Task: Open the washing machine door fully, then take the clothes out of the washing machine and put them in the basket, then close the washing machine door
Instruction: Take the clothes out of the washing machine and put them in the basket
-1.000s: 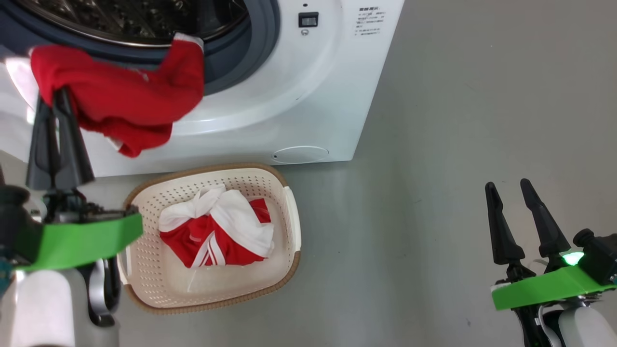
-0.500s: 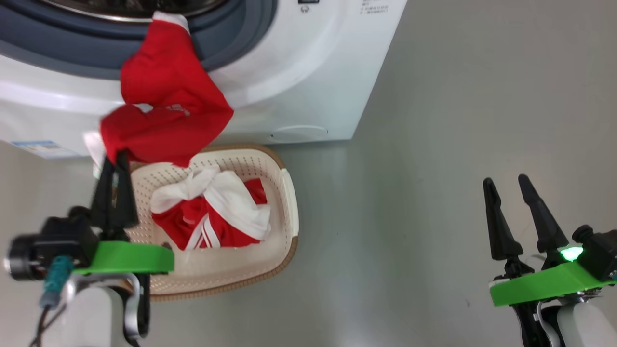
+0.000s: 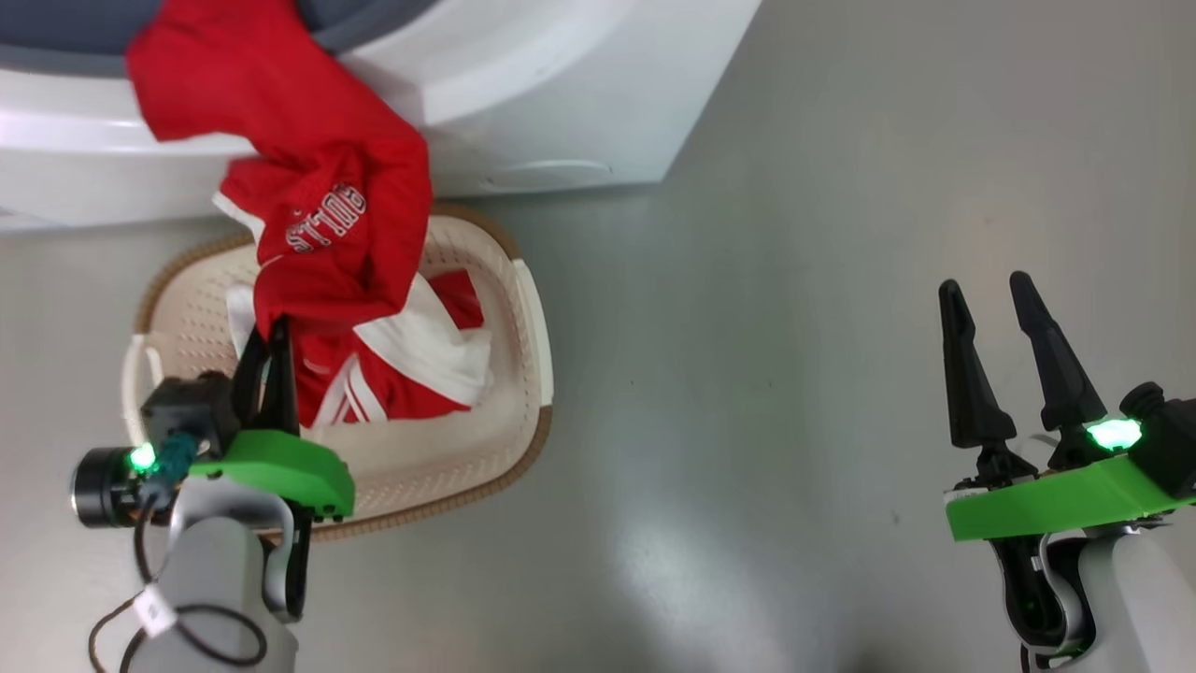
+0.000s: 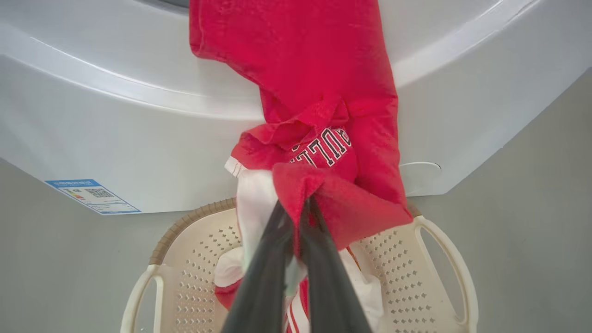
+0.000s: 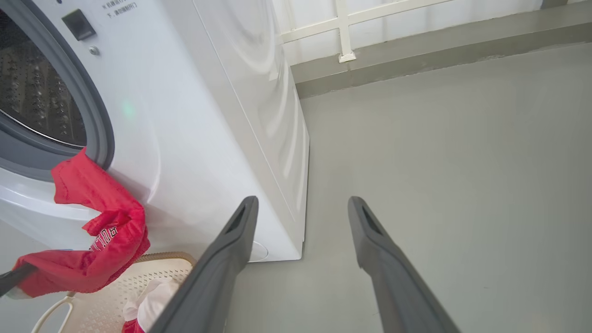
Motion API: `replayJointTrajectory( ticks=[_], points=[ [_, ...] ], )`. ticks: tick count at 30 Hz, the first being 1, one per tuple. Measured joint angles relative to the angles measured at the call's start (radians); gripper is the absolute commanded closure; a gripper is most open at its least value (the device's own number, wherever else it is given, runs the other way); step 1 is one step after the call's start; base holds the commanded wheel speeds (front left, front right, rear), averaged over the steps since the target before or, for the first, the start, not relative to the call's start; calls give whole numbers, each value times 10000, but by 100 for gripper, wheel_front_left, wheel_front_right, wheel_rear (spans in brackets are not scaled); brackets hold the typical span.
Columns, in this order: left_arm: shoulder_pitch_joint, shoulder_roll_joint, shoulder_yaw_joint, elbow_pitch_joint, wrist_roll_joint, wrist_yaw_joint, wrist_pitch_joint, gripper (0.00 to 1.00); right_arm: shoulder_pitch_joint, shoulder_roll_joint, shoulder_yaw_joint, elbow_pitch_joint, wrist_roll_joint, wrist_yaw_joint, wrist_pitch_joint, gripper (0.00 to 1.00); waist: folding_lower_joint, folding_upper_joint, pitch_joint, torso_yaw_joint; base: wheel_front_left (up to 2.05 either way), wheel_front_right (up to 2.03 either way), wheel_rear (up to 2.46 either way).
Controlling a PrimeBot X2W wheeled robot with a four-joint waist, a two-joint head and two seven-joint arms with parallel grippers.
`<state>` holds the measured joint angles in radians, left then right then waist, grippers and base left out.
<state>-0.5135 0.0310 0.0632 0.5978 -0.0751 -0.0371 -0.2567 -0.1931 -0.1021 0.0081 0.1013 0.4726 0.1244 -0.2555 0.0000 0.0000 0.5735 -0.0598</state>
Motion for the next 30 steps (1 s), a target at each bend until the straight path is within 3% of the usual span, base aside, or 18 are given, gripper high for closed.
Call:
replayJointTrajectory(
  ticks=[15,17,24,25,28,30],
  points=[
    [-2653,117,-219,3735,303,-178,0,98,-830,86,63,-222,0,0,0,0,0,0,1718,-357,0,0,0],
    [-2878,192,-244,4096,318,-180,0,91,-846,86,92,-224,0,0,0,0,0,0,1882,-394,0,0,0],
    [-3414,245,-249,4688,316,-219,0,51,-1004,84,127,-240,0,0,0,0,0,0,2149,-534,0,0,0],
    [-3457,244,-245,4706,313,-219,0,34,-1005,82,127,-240,0,0,0,0,0,0,2155,-538,0,0,0],
    [-3490,230,-211,4690,222,-219,0,0,-1007,81,127,-240,0,0,0,0,0,0,2133,-524,0,0,0],
    [-3489,213,-192,4684,207,-219,0,0,-1011,79,127,-238,0,0,0,0,0,0,2097,-510,0,0,0]
  ],
)
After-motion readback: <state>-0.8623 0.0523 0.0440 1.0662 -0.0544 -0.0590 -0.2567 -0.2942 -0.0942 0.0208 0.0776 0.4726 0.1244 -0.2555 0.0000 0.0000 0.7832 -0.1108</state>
